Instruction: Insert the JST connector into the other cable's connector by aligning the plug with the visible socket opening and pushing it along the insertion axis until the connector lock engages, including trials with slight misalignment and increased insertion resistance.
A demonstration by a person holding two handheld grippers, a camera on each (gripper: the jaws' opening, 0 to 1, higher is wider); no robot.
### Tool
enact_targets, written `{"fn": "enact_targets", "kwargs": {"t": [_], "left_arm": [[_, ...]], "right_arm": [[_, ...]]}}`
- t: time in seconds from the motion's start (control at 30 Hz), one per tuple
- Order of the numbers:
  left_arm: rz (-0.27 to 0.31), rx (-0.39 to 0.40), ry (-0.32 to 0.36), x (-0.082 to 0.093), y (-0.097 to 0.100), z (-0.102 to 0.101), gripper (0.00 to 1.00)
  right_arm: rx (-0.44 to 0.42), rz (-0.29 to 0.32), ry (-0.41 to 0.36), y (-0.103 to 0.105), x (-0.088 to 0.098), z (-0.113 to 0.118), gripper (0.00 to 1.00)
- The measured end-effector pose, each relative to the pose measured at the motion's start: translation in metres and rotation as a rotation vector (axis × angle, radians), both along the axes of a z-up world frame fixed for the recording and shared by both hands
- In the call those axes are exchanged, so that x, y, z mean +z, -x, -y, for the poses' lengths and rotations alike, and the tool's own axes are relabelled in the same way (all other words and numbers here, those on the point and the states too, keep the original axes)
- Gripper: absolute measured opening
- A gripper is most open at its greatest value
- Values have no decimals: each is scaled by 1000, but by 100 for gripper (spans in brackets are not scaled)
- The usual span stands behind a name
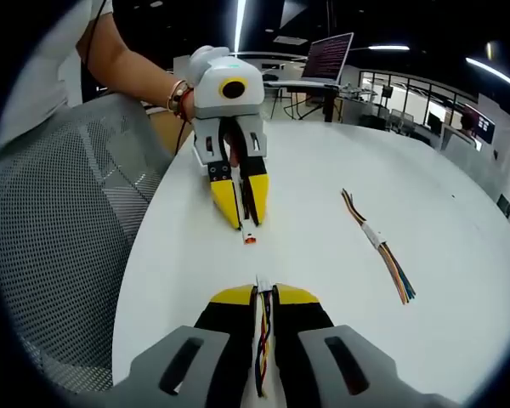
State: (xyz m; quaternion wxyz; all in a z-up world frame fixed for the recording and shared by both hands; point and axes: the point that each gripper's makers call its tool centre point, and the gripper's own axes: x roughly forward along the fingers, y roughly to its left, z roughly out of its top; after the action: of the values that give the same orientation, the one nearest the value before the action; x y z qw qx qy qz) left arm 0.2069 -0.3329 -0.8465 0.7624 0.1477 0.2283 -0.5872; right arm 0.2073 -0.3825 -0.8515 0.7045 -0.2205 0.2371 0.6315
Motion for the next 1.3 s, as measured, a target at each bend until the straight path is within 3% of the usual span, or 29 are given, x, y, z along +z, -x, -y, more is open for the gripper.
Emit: {"fn": "enact_targets", "kwargs": {"t": [0.27,0.57,1.13,1.3], "left_arm": [[4,-6,-2,-1,0,0,1],[1,-9,7,-1,0,0,1],[16,-31,-33,0,-1,2,0],[19,-19,-41,8,-5,4,0]], "right_arm": [[-4,4,-17,0,0,1,4],[-45,-14,-105,-2,1,3,2],[-66,-30,-107,-3,5,4,2],[-62,-15,-104,-5,11,2,2]]}}
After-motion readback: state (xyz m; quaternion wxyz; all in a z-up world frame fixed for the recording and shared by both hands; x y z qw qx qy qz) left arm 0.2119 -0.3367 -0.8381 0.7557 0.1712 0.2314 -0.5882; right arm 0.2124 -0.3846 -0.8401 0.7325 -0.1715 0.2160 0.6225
